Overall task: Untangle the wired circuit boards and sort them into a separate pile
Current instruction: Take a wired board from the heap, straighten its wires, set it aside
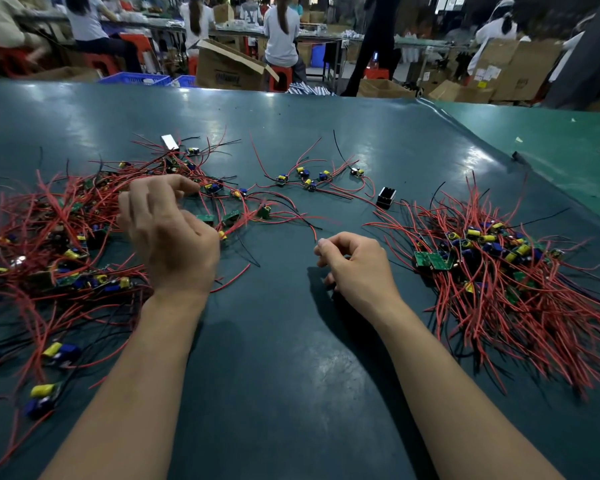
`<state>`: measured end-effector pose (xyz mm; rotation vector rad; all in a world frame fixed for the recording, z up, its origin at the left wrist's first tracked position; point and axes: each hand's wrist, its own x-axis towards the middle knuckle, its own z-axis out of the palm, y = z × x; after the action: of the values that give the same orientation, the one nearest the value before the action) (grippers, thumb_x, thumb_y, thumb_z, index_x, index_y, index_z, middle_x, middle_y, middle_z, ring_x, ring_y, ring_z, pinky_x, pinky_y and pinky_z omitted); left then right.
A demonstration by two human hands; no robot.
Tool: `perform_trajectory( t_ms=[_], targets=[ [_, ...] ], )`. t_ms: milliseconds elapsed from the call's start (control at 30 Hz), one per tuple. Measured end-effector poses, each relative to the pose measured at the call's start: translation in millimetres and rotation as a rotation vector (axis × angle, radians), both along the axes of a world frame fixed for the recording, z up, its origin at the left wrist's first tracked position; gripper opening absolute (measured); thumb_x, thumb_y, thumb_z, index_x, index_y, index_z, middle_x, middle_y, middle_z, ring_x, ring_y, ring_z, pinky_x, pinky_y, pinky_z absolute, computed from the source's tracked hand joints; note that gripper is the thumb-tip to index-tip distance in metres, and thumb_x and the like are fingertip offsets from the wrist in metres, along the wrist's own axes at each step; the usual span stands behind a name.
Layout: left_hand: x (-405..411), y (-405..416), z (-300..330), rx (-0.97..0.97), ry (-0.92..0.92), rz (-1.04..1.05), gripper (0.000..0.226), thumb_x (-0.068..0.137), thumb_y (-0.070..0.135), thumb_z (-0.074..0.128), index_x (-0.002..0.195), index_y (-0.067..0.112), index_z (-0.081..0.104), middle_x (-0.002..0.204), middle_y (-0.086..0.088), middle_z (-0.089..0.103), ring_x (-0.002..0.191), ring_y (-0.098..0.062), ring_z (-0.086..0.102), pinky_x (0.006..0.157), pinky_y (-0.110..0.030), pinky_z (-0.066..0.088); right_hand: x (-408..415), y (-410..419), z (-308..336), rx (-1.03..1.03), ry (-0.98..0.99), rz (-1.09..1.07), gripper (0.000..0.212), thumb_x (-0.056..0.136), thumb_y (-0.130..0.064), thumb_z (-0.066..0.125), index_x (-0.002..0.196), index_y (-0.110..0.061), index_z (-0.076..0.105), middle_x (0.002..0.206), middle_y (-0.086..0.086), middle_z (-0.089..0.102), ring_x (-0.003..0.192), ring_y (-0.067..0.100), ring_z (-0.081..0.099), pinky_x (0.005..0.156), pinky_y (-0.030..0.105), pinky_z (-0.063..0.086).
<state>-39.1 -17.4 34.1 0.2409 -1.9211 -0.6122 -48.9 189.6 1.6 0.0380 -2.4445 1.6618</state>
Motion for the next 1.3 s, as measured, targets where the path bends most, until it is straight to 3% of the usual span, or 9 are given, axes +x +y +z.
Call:
perform_trajectory(
  t_ms=[200, 267, 433, 600, 833, 967, 1067, 1167, 1300],
  targets=[
    [-12.8, 1.4, -16.2, -0.005, -0.753, 0.081, 0.024, 0.086, 0.027, 0.056, 0.107, 0.023, 0.066, 0.106, -0.009, 0.067, 0.111, -0.035, 0.051, 0.095, -0.048, 0.035, -0.4, 1.3, -0.8, 0.017, 0.002, 0.009, 0.024, 0.092, -0.028, 0.061, 0.071, -0.018, 0.068, 0.067, 0.001, 0.068, 0.044, 0.015, 0.058, 0.042, 0.026, 0.045],
    [-16.0, 1.7, -20.8, -0.067, -0.837, 0.161, 0.02, 0.089, 0.034, 0.057, 0.102, 0.027, 0.071, 0.101, -0.007, 0.067, 0.114, -0.032, 0.046, 0.097, -0.051, 0.031, -0.4, 1.7, -0.7, 0.024, -0.002, 0.012, 0.024, 0.092, -0.028, 0.061, 0.071, -0.018, 0.068, 0.067, 0.002, 0.068, 0.044, 0.016, 0.058, 0.043, 0.028, 0.048],
    [-31.2, 3.7, -19.8, -0.19, -0.773, 0.314, 0.034, 0.082, 0.056, 0.066, 0.092, 0.025, 0.075, 0.1, -0.007, 0.066, 0.115, -0.03, 0.039, 0.103, -0.059, 0.023, 2.4, 0.8, 1.1, 0.087, 0.006, 0.018, 0.022, 0.092, -0.03, 0.061, 0.075, -0.019, 0.069, 0.066, 0.0, 0.069, 0.047, 0.017, 0.063, 0.049, 0.033, 0.054],
    [-46.3, 8.1, -30.3, -0.37, -0.791, -0.165, 0.064, 0.082, 0.009, 0.053, 0.143, 0.019, 0.04, 0.15, -0.006, 0.041, 0.143, -0.024, 0.023, 0.115, -0.045, 0.011, 2.8, 0.0, 3.2, 0.132, 0.003, 0.023, 0.023, 0.093, -0.032, 0.06, 0.077, -0.018, 0.07, 0.07, 0.0, 0.07, 0.062, 0.023, 0.067, 0.069, 0.045, 0.058],
    [-40.1, -0.9, -19.3, -0.016, -0.678, -0.247, 0.05, 0.078, 0.004, 0.05, 0.125, 0.018, 0.061, 0.119, -0.006, 0.065, 0.112, -0.035, 0.055, 0.099, -0.046, 0.042, 2.8, -0.2, 5.7, 0.13, -0.003, 0.022, 0.022, 0.093, -0.03, 0.06, 0.078, -0.017, 0.07, 0.07, 0.001, 0.07, 0.062, 0.023, 0.067, 0.071, 0.046, 0.058],
    [-40.9, -7.0, -21.7, -0.165, -0.797, -0.164, 0.037, 0.087, 0.016, 0.056, 0.118, 0.032, 0.069, 0.137, 0.0, 0.051, 0.126, -0.028, 0.04, 0.101, -0.049, 0.033, 3.4, -1.4, 6.8, 0.16, -0.007, 0.036, 0.023, 0.093, -0.031, 0.06, 0.078, -0.016, 0.069, 0.07, 0.003, 0.07, 0.058, 0.022, 0.066, 0.071, 0.045, 0.057],
    [-39.6, -12.4, -20.3, -0.177, -0.821, -0.123, 0.031, 0.09, 0.025, 0.062, 0.117, 0.038, 0.067, 0.121, -0.001, 0.063, 0.123, -0.025, 0.039, 0.095, -0.048, 0.029, 2.4, -2.8, 6.1, 0.186, -0.01, 0.048, 0.024, 0.093, -0.032, 0.059, 0.079, -0.016, 0.07, 0.072, 0.003, 0.071, 0.066, 0.026, 0.067, 0.073, 0.046, 0.056],
    [-36.6, -16.3, -20.3, -0.122, -0.64, -0.108, 0.03, 0.088, 0.024, 0.069, 0.118, 0.026, 0.067, 0.115, -0.009, 0.064, 0.114, -0.033, 0.049, 0.096, -0.049, 0.037, 1.1, -4.1, 5.3, 0.207, -0.008, 0.052, 0.025, 0.094, -0.033, 0.059, 0.081, -0.016, 0.07, 0.075, 0.0, 0.071, 0.073, 0.028, 0.067, 0.076, 0.045, 0.056],
    [-26.9, -15.5, -8.7, 0.038, -0.072, -0.058, 0.034, 0.085, 0.005, 0.061, 0.118, 0.007, 0.067, 0.111, -0.02, 0.057, 0.105, -0.033, 0.055, 0.095, -0.041, 0.046, 0.2, -4.6, 5.8, 0.259, 0.007, 0.047, 0.025, 0.094, -0.035, 0.059, 0.083, -0.017, 0.071, 0.077, -0.004, 0.072, 0.077, 0.021, 0.066, 0.078, 0.038, 0.054]
  ],
)
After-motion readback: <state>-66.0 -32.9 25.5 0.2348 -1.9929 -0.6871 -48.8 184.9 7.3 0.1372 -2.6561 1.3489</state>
